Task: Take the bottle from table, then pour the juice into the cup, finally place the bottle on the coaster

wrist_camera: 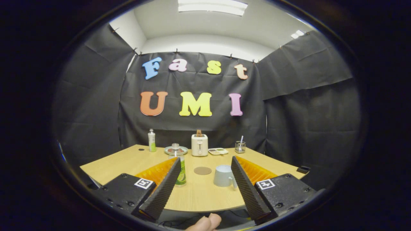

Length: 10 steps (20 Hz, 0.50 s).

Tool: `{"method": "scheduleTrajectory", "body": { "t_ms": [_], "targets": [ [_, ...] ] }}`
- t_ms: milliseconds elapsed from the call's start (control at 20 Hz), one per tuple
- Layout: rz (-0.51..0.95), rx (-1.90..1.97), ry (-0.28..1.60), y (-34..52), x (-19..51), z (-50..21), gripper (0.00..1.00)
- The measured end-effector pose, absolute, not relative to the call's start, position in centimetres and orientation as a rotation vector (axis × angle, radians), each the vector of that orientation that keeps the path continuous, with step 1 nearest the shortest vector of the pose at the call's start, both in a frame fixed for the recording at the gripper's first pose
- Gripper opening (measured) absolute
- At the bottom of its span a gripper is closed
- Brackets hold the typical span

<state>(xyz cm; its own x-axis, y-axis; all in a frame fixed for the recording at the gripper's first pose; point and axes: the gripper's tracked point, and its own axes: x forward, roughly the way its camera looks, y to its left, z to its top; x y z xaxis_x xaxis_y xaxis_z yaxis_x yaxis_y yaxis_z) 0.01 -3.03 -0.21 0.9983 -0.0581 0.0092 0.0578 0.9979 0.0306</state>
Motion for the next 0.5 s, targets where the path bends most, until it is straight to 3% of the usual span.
{"method": "scheduleTrajectory", "body": {
  "t_ms": [500],
  "targets": [
    [0.016, -0.006, 0.073, -0.4, 6.1, -2.2, 1.0]
  ]
}}
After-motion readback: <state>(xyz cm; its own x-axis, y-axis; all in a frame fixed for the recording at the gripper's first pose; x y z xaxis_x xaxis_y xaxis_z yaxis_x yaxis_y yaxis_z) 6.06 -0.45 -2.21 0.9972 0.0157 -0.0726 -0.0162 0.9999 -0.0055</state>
